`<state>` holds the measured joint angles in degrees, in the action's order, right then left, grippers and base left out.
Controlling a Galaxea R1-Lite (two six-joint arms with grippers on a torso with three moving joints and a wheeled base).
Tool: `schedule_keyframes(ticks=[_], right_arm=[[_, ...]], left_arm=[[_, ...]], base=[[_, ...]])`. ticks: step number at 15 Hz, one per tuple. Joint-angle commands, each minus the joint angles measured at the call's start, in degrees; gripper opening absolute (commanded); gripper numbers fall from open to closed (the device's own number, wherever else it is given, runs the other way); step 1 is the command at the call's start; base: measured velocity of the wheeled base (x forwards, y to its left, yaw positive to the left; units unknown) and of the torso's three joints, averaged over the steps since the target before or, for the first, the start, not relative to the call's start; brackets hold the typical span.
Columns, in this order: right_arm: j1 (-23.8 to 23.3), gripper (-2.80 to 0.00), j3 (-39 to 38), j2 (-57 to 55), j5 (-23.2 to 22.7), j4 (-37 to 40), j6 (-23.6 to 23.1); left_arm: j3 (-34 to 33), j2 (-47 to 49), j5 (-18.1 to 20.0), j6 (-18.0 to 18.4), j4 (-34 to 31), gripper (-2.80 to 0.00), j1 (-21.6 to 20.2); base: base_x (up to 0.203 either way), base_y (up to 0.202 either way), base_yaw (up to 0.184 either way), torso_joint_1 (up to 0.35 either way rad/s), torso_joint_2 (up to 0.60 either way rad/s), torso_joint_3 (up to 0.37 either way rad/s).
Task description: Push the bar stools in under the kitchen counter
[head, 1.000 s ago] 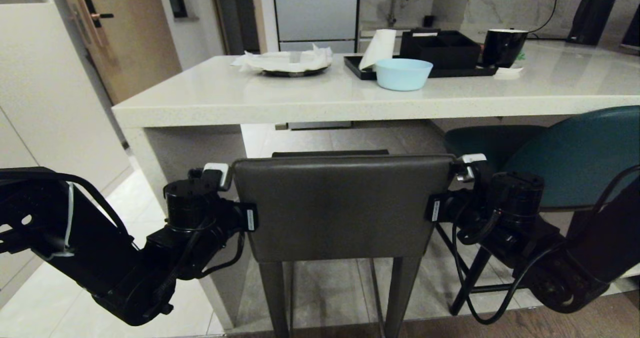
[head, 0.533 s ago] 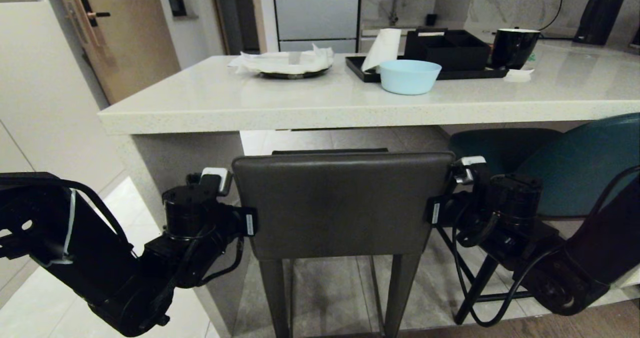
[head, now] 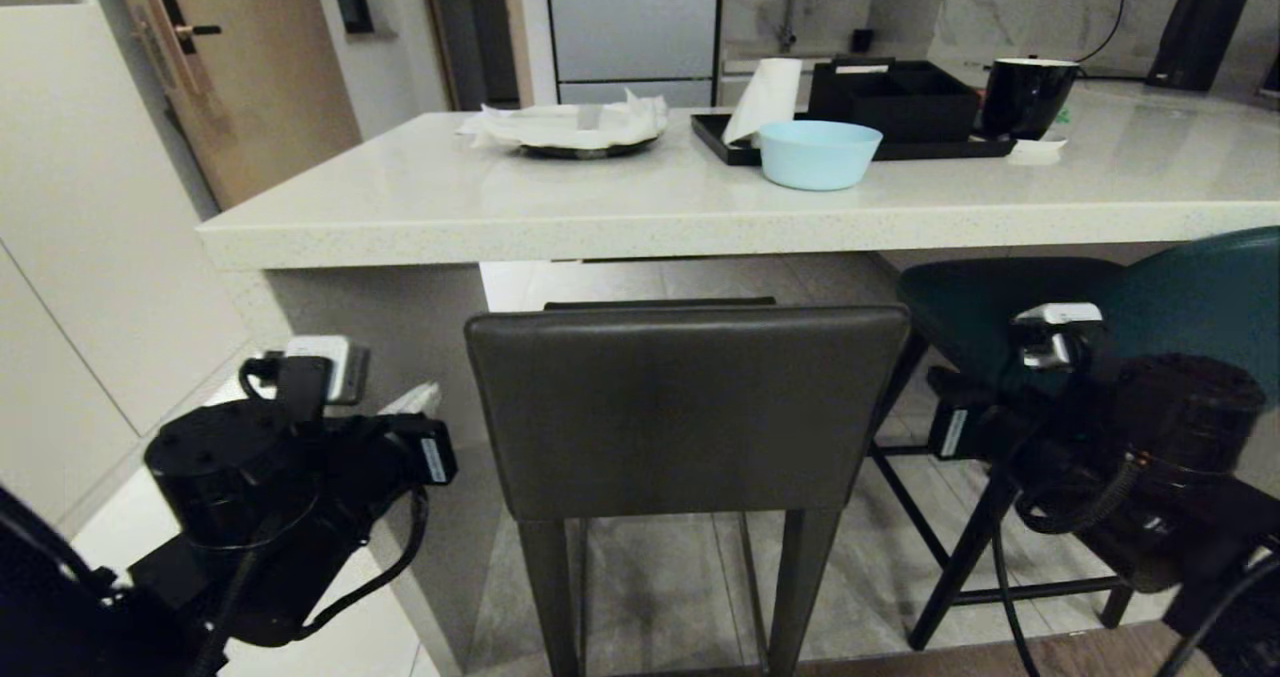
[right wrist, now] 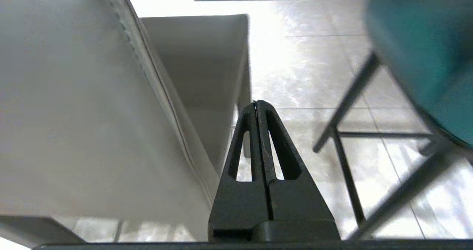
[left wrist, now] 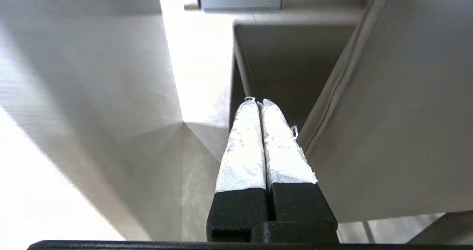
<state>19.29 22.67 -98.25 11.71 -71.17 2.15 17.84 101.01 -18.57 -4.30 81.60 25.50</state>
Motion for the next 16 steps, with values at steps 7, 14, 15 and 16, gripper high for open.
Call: schedule_keyframes(ticks=[7,14,15,16], right_arm=[[-4.32,-2.8,-16.16,41.55,2.73,8.49,-3.27],[-15.54,-2.8,-14.31,81.13,1.95,47.23,-5.62],[-16.57,-2.8,-11.7,86.6,1.45,57.7,-5.62],[-17.41,-2.8,-9.33,91.76,0.95,66.48,-5.73]], left_arm=[[-12.8,-35.53,-0.27,0.06,-8.01,-2.8,-3.13],[-9.14,-73.08,0.31,-0.1,-47.21,-2.8,-13.35],[-8.15,-77.82,0.36,0.23,-53.66,-2.8,-15.22],[-7.23,-81.9,0.23,0.51,-61.91,-2.8,-16.93]], base=[[0.0,0.0,0.0,0.0,0.0,0.0],[0.0,0.0,0.0,0.0,0.0,0.0],[0.0,0.0,0.0,0.0,0.0,0.0],[0.0,0.0,0.0,0.0,0.0,0.0]])
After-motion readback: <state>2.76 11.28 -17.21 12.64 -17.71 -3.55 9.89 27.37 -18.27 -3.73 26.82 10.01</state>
